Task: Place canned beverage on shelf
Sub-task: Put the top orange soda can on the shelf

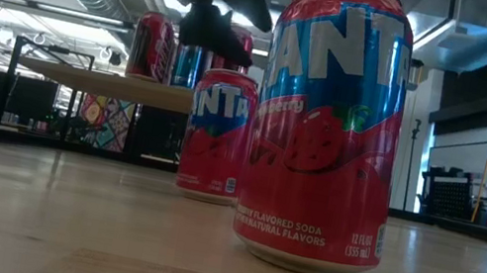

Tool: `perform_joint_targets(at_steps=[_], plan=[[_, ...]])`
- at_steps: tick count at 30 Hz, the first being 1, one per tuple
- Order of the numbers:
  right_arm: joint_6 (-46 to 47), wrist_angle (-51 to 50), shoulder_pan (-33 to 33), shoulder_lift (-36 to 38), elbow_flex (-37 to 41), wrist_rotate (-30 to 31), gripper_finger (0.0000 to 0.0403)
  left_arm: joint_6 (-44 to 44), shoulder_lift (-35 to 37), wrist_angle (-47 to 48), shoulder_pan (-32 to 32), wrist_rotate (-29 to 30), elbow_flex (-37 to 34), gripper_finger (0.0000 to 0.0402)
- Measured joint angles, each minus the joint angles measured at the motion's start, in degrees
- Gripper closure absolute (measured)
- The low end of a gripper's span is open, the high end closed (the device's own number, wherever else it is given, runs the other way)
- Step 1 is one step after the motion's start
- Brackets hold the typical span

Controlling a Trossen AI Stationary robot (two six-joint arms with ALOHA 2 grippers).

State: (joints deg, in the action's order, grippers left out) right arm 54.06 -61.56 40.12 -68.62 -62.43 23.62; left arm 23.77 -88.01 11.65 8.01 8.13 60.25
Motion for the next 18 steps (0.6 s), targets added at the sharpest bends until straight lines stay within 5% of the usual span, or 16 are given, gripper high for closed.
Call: perform_joint_targets(at_steps=[6, 18], plan=[[0.0, 0.1, 0.0, 0.0, 0.0, 0.0, 0.001, -1.9, -0.1, 5.9, -0.5, 4.0, -0.4, 0.0068], [0.1, 0.4, 0.0, 0.0, 0.0, 2.1, 0.001, -3.1, -1.0, 3.9, -1.0, -0.1, -2.1, 0.0068]])
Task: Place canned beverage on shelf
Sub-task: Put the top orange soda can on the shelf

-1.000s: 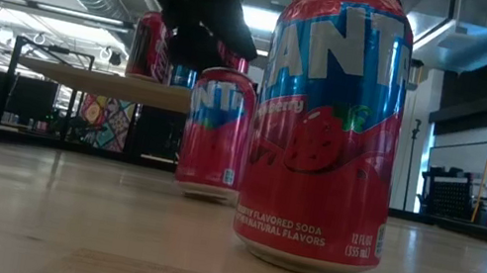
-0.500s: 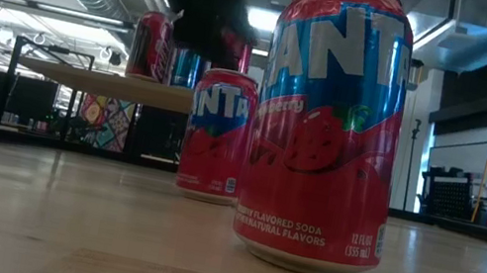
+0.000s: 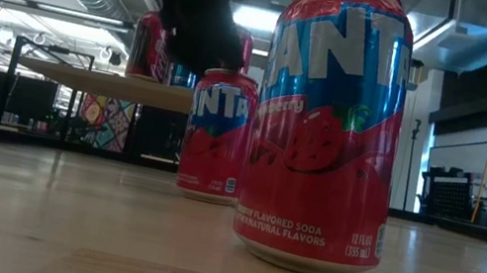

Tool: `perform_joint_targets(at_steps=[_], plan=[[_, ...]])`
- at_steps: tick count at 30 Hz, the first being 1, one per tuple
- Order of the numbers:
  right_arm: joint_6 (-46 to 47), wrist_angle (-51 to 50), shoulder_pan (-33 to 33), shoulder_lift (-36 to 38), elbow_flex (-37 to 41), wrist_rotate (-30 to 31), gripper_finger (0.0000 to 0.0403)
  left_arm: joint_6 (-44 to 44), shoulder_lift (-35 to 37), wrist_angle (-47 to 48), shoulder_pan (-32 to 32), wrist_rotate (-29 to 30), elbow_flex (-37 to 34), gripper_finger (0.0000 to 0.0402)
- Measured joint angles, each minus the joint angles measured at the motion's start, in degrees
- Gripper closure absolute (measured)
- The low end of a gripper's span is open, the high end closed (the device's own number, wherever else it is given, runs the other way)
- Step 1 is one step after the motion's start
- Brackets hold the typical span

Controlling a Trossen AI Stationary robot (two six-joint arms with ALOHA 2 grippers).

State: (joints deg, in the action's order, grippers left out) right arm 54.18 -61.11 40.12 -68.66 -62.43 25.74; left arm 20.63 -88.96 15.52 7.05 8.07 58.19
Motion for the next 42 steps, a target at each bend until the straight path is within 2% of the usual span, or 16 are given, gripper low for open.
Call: perform_joint_targets(at_steps=[10, 17, 21, 27, 32, 42], plan=[[0.9, 0.1, 0.0, 0.0, 0.0, 0.7, 0.001, 1.2, -5.9, -3.3, -0.1, -1.1, -0.1, 0.0075], [0.8, 0.0, 0.0, 0.0, 0.0, 0.8, 0.0011, 4.8, -6.2, -5.5, -1.0, -2.7, -0.1, 0.0136], [0.0, -0.4, 0.0, 0.0, 0.0, 0.7, 0.0011, 6.8, -4.4, -4.4, -1.2, -4.2, -0.2, 0.0138], [-0.4, -0.3, 0.0, 0.0, 0.0, 0.7, 0.0011, 10.0, 3.5, 1.0, -0.7, -3.9, -0.2, 0.0138], [-0.6, -0.3, 0.0, 0.0, 0.0, 0.8, 0.0011, 14.0, 13.5, 8.2, -0.5, -3.7, -0.2, 0.0138], [-0.6, -0.3, 0.0, 0.0, 0.0, 4.2, 0.0011, 21.4, 32.0, 27.2, 0.4, 3.9, -0.1, 0.0138]])
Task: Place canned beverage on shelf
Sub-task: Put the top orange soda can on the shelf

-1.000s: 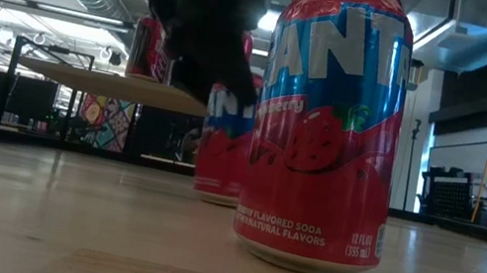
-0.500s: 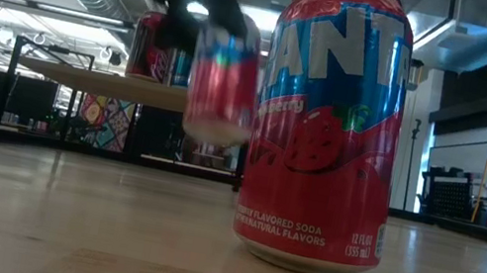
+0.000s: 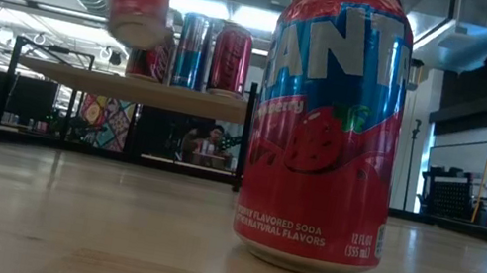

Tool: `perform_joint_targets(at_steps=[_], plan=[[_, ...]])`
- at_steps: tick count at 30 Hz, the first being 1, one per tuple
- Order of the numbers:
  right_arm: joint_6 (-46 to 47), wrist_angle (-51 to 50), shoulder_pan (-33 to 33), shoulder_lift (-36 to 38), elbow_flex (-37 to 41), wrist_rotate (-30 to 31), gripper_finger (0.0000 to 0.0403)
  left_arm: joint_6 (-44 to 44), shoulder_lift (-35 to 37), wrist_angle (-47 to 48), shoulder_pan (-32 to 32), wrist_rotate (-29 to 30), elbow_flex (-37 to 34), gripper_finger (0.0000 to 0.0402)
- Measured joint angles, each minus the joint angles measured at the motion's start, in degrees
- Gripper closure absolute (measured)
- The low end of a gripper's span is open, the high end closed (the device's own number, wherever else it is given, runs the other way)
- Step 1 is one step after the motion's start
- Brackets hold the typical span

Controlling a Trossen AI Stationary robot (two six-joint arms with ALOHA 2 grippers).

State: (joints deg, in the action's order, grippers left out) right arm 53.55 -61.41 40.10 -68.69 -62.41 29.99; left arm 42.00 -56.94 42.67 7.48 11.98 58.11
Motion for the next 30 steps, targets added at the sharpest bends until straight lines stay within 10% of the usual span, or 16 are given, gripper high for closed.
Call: perform_joint_targets(at_steps=[13, 30], plan=[[-3.5, 1.5, -6.3, 0.0, 0.0, -1.3, 0.0011, -1.8, 4.3, 33.2, -4.9, 11.4, 14.3, 0.0138], [-9.1, 10.8, -13.9, 0.0, 0.0, -5.2, 0.0011, -33.6, 4.9, 28.0, -37.4, 1.7, 14.2, 0.0137]])
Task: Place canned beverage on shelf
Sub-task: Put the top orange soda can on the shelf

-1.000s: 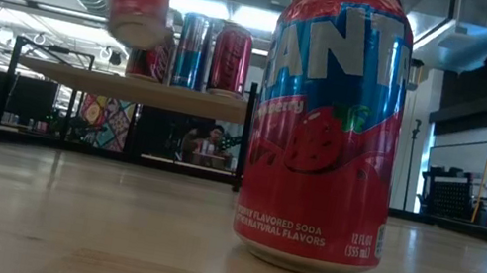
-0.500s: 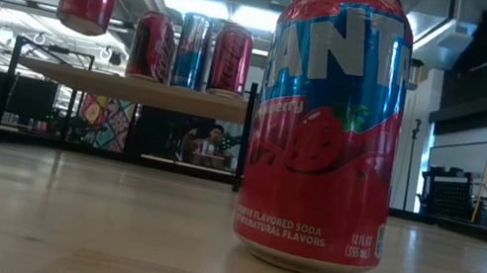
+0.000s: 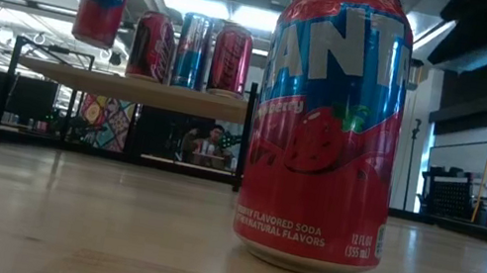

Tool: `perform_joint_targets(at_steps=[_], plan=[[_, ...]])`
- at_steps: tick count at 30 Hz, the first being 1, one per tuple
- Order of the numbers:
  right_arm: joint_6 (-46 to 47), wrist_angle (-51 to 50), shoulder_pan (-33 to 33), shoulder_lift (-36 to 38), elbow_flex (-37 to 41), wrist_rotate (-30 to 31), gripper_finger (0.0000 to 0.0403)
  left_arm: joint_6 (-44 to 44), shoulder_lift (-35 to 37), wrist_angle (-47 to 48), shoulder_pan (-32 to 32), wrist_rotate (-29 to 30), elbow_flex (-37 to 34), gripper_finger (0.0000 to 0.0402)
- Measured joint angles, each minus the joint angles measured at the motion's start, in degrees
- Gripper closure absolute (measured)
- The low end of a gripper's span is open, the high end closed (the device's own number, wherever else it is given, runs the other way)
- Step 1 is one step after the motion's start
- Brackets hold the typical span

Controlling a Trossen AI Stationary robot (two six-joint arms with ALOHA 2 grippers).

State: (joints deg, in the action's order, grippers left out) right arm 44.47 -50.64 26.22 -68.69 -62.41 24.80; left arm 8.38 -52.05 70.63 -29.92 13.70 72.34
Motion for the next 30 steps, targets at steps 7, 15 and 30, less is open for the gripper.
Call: perform_joint_targets(at_steps=[7, 15, 30], plan=[[0.1, 0.3, 0.0, 0.0, 0.0, -1.6, 0.0011, -10.0, -1.9, -6.1, -16.7, -12.2, -3.5, 0.0137], [1.0, 1.2, 0.0, 0.0, 0.0, -3.5, 0.0011, -16.1, -8.1, -10.2, -28.5, -20.4, -3.8, 0.0137], [2.4, 1.2, 0.0, 0.0, 0.0, -4.5, 0.0011, -21.1, -12.5, -15.1, -35.9, -29.3, -3.8, 0.0136]])
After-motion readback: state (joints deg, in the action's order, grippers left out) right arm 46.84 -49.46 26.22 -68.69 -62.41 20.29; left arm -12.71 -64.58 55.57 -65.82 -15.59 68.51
